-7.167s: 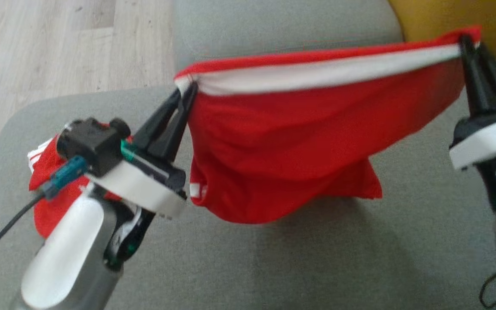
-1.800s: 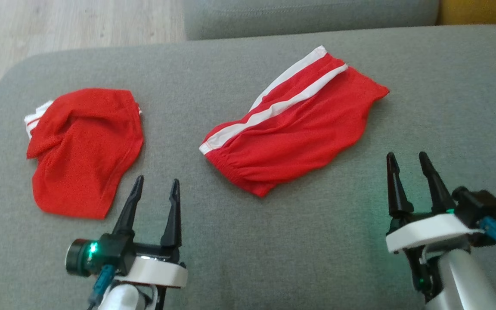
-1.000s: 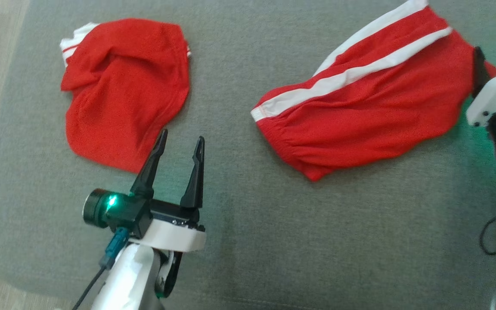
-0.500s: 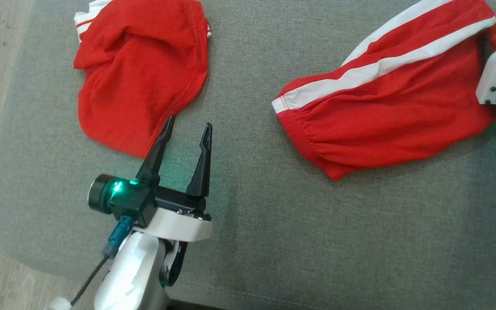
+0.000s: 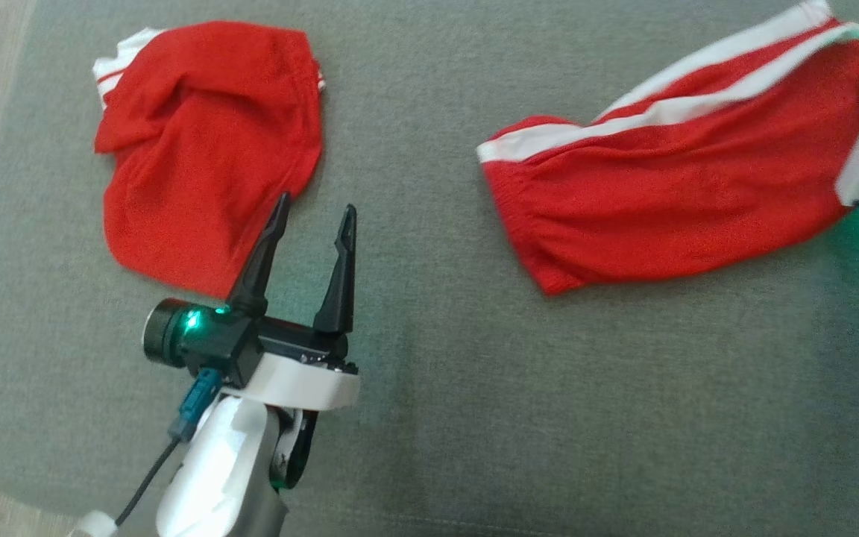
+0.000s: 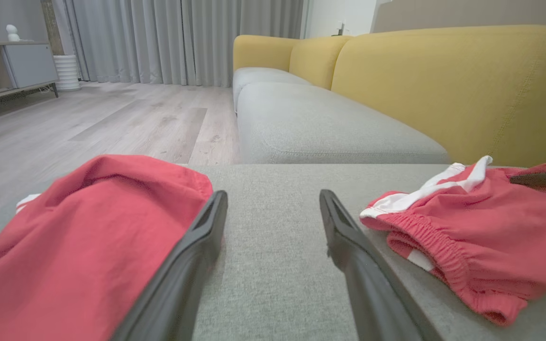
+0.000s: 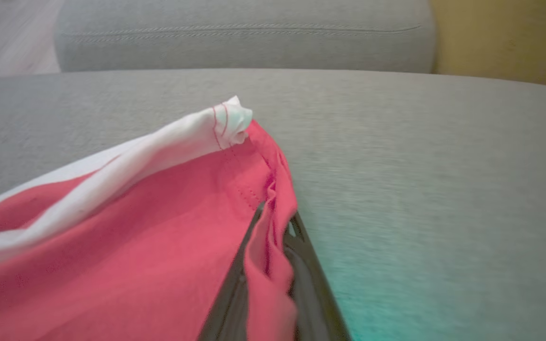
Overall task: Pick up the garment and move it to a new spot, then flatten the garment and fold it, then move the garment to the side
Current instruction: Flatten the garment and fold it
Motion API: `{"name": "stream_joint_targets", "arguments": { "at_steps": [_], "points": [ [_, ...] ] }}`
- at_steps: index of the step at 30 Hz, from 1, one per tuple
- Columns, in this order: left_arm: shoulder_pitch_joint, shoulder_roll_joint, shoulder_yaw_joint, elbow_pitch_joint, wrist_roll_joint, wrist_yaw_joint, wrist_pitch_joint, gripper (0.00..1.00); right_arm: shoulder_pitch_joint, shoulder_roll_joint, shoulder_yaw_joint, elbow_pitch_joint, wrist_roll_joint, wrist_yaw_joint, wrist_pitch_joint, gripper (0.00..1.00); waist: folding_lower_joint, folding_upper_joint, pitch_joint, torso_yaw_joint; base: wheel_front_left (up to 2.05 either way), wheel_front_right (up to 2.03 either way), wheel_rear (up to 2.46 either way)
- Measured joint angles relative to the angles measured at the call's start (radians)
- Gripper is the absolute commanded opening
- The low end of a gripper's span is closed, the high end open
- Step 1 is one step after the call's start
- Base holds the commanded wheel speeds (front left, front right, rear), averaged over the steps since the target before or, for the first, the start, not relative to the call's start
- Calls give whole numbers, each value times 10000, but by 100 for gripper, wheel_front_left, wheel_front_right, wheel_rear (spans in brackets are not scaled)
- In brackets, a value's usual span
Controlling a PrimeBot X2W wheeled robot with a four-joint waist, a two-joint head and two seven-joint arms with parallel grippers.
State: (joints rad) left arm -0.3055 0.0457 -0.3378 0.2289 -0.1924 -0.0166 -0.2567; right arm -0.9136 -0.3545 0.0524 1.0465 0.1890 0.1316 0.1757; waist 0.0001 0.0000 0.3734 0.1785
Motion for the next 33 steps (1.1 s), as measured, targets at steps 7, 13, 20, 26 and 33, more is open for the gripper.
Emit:
{"name": "stream_joint_targets", "arguments": {
  "at_steps": [7, 13, 20, 26, 33],
  "points": [
    [75, -2, 142, 42, 86, 2, 0, 100, 313, -660, -1490, 736, 150, 0, -606, 0, -1, 0, -471, -421, 0, 0, 0],
    [397, -2, 219, 119, 194, -15, 2, 100, 667, -1348, -3540, 1760, -644, 0, -1358, 0, -1, 0, -801, -595, 0, 0, 0],
    [692, 2, 464, 234, 320, -29, 2, 100, 649, -640, -4224, 1925, -1306, 0, -2000, 0, -1, 0, -1256, -675, 0, 0, 0],
    [1059, 4, 493, 253, 368, -42, 0, 100, 637, 295, -4178, 1739, -1461, 0, -2418, 0, -2, 0, -1852, -769, 0, 0, 0],
    [1459, 8, 518, 259, 368, -15, 0, 100, 645, 1488, -3492, 1275, -1231, 0, -2654, 0, -2, 1, -2534, -858, 0, 0, 0]
  ]
}}
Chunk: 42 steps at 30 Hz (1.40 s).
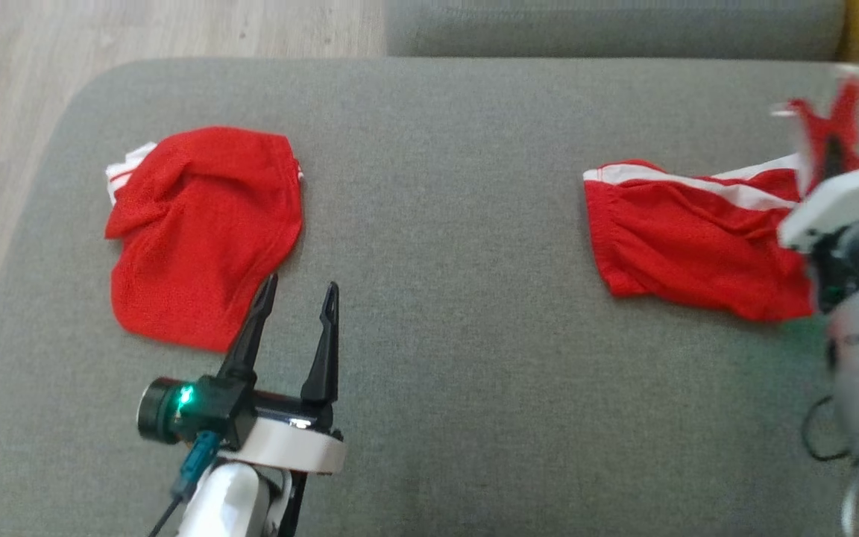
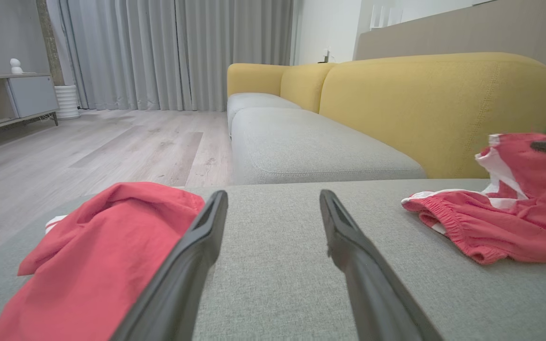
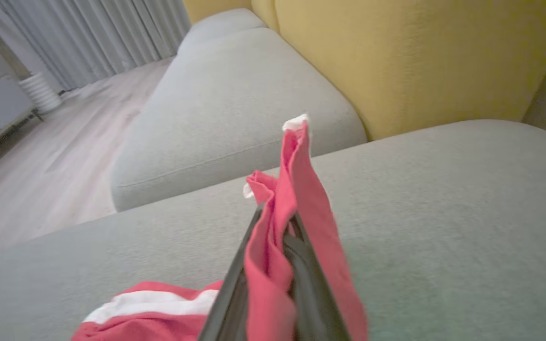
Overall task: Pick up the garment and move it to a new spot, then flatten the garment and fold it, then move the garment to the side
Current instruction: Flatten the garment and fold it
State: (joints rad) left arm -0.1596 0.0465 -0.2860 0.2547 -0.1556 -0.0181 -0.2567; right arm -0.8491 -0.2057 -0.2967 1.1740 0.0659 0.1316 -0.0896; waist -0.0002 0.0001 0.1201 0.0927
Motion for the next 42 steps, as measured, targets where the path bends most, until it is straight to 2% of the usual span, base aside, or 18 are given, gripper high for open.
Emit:
{"name": "stream_joint_targets", "arguments": {
  "at_steps": [4, 8, 21, 30, 31, 32, 37, 42],
  "points": [
    [165, 2, 2, 0, 0, 4, 2, 100, 128, 717, 717, -332, 443, 0, -69, 0, 0, 0, -303, 3, 0, 0, 0],
    [302, 4, 4, 0, 0, 4, 2, 100, 662, 1085, 1542, -713, 951, 0, -36, 0, 0, 0, -465, 51, 0, 0, 0],
    [315, 4, -17, -23, -2, 6, 2, 100, 1614, 1337, 3563, -1653, 2301, 0, 236, 0, 2, 0, -308, 383, 0, 0, 0],
    [314, 6, -38, -19, -35, 15, 2, 100, 2088, 1358, 6054, -1923, 3283, 0, 245, 0, 3, 0, -163, 362, 0, 0, 0],
    [314, 6, -38, -17, -35, 13, 2, 100, 2089, 1354, 6255, -1912, 3363, 0, 178, 40, 3, 0, -173, 315, 0, 0, 0],
    [314, 6, -38, -19, -36, 8, 2, 100, 2090, 1352, 6481, -1908, 3304, 0, 63, 100, 3, 0, -190, 263, 0, 0, 0],
    [314, 8, -21, -23, -35, 6, 2, 100, 2220, 1367, 6924, -1918, 2963, 0, -886, 100, 2, 0, -357, -76, 0, 0, 0],
    [328, 8, 102, -50, -15, 2, 2, 100, 2418, 1356, 5954, -2328, 2504, 0, -1513, 100, 2, 0, -606, -581, 0, 0, 0]
  ]
}}
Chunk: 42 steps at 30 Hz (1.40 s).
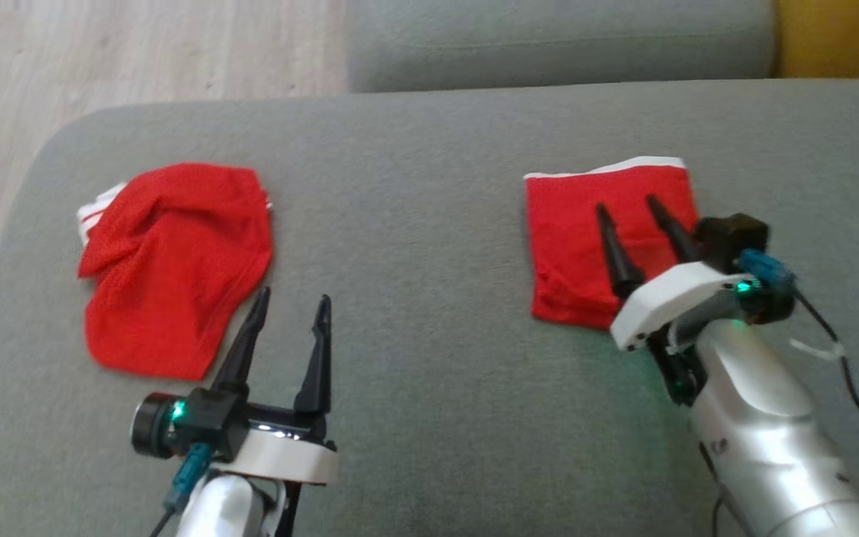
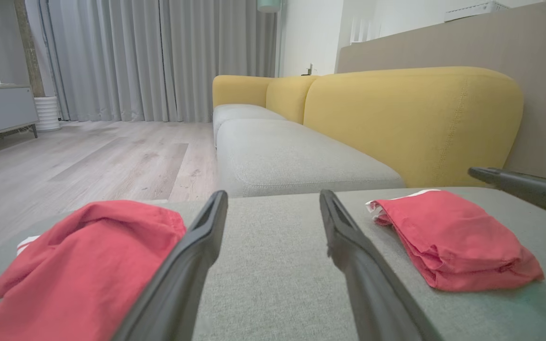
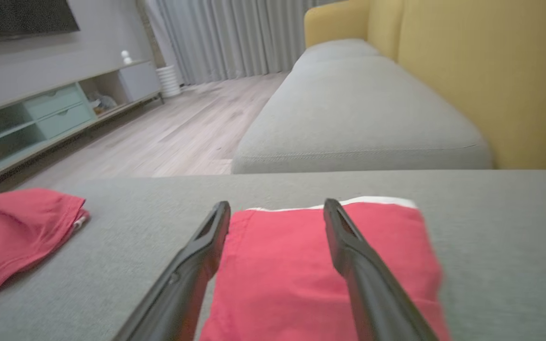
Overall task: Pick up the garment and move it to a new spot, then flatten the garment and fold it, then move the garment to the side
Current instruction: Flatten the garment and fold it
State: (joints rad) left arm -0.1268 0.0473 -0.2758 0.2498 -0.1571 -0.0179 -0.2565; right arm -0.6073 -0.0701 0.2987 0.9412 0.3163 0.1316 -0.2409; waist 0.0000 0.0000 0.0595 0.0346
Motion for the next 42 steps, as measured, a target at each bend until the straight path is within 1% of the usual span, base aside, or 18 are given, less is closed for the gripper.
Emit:
{"name": "stream_joint_targets", "arguments": {
  "at_steps": [2, 4, 9, 12, 14, 19, 20, 21, 24, 28, 29, 33, 36, 37, 38, 39, 40, 42],
  "points": [
    [45, 0, 138, -52, 0, 2, 0, 100, 248, -33, -619, -495, -464, 0, -69, 100, 0, 0, -122, -215, 0, 0, 0],
    [128, 8, 190, -104, 0, 4, 0, 100, 766, -79, -1404, -1450, -991, 0, -71, 100, -1, 0, -235, -427, 0, 0, 0],
    [148, 8, 182, -174, -8, 6, 0, 100, 2839, -61, -3076, -3760, -2134, 0, -86, 100, -1, 0, -472, -810, 0, 0, 0],
    [159, 8, 165, -186, -2, 2, 0, 100, 4105, 4, -3498, -4755, -2604, 0, -88, 100, -2, 0, -440, -877, 0, 0, 0],
    [157, 8, 171, -207, 2, -13, 0, 100, 4604, 75, -3630, -5118, -2698, 0, -88, 100, -1, 0, -328, -892, 0, 0, 0],
    [123, 8, 176, -217, 88, -100, -2, 100, 4508, 230, -3762, -5624, -2823, 0, -61, 100, -1, 0, 61, -820, 0, 0, 0],
    [92, 8, 173, -226, 90, -105, 0, 100, 4339, 228, -3783, -5655, -2813, 0, -8, 55, 0, 0, 177, -785, 0, 0, 0],
    [52, 8, 173, -232, 90, -153, -2, 100, 4132, 228, -3801, -5662, -2777, 0, 127, 0, 0, 0, 304, -743, 0, 0, 0],
    [-206, 6, 136, -232, 92, -236, 0, 100, 3298, 228, -4010, -5478, -2704, 0, 570, 0, 0, 0, 714, -551, 0, 0, 0],
    [-716, 2, 82, -228, 100, -274, 0, 100, 2114, 222, -4349, -4784, -2957, 0, 1049, 0, 1, 0, 1303, -180, 0, 0, 0],
    [-895, -2, 59, -222, 102, -276, 0, 100, 1557, 213, -4477, -4291, -3200, 0, 1185, 0, 2, 0, 1589, 48, 0, 0, 0],
    [-1092, -4, -56, -215, 79, -276, -2, 100, 502, 173, -4838, -3093, -3630, 0, 1197, 0, 2, 0, 2113, 506, 0, 0, 0],
    [-1242, -8, -190, -219, 73, -276, -2, 100, -204, -6, -5156, -2111, -3940, 0, 1183, 0, 2, 0, 2439, 824, 0, 0, 0],
    [-1284, -8, -219, -219, 71, -276, -2, 100, -414, -88, -5306, -1747, -4034, 0, 1191, 0, 2, 0, 2538, 923, 0, 0, 0],
    [-1284, -8, -219, -219, 71, -276, -2, 100, -414, -88, -5306, -1747, -4034, 0, 1191, 0, 2, 0, 2538, 923, 0, 0, 0],
    [-1338, -8, -234, -219, 61, -274, -2, 100, -594, -161, -5417, -1388, -4132, 0, 1283, 0, 3, 0, 2624, 1009, 0, 0, 0],
    [-1432, -10, -244, -221, -21, -272, -2, 100, -844, -334, -5584, -715, -4410, 0, 1369, 0, 3, -1, 2774, 1149, 0, 0, 0],
    [-1467, -10, -263, -215, -25, -272, -2, 100, -916, -410, -5601, -470, -4581, 0, 1333, 0, 3, 0, 2827, 1209, 0, 0, 0]
  ]
}}
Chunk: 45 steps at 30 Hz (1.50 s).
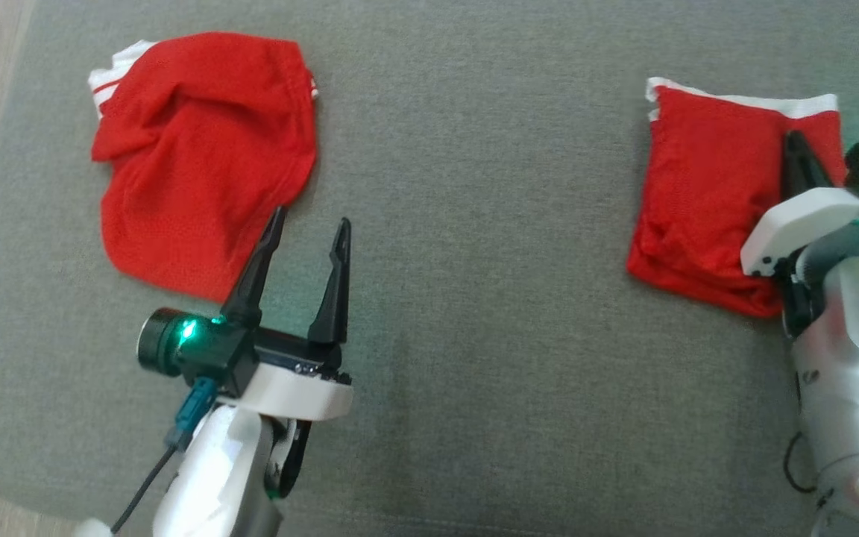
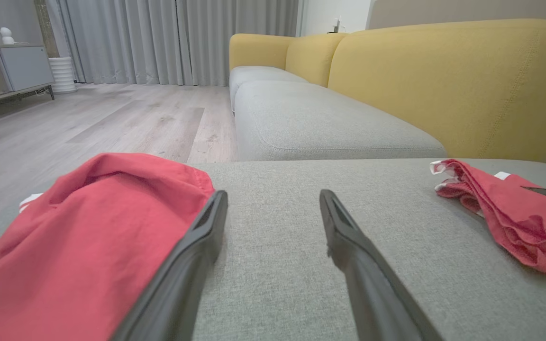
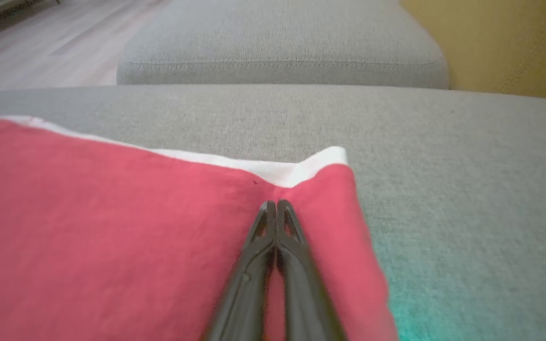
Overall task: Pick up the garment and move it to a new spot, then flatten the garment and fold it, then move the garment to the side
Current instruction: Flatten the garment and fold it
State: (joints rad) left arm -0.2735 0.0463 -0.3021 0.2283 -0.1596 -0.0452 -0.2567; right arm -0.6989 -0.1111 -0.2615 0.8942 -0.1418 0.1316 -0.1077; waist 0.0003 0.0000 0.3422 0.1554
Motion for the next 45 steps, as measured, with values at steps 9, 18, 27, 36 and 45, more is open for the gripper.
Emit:
{"name": "stream_joint_targets", "arguments": {
  "at_steps": [9, 18, 27, 36, 45],
  "points": [
    [-69, -4, -148, 136, -15, 104, 0, 100, -337, 385, 892, 510, 104, 0, -1348, 0, -4, 0, -401, 39, 0, 0, 0],
    [-30, 0, 92, 132, -67, 109, 0, 100, -276, 449, 3810, 1898, 1891, 0, -1198, 0, -3, 0, -697, -390, 0, 0, 0],
    [389, -4, 268, 190, -61, 100, 0, 100, -274, 437, 4111, 1824, 3022, 0, -1367, 0, -4, 0, -1318, -869, 0, 0, 0],
    [926, 4, 729, 174, -61, 115, 0, 100, 1724, 443, 2598, -1513, 2999, 0, -1434, 85, -5, 0, -2161, -1552, 0, 0, 0],
    [1491, 6, 777, 123, -63, 184, 2, 100, 4562, 543, 2370, -3699, 3266, 0, -1434, 100, -4, 0, -2652, -1898, 0, 0, 0]
  ]
}}
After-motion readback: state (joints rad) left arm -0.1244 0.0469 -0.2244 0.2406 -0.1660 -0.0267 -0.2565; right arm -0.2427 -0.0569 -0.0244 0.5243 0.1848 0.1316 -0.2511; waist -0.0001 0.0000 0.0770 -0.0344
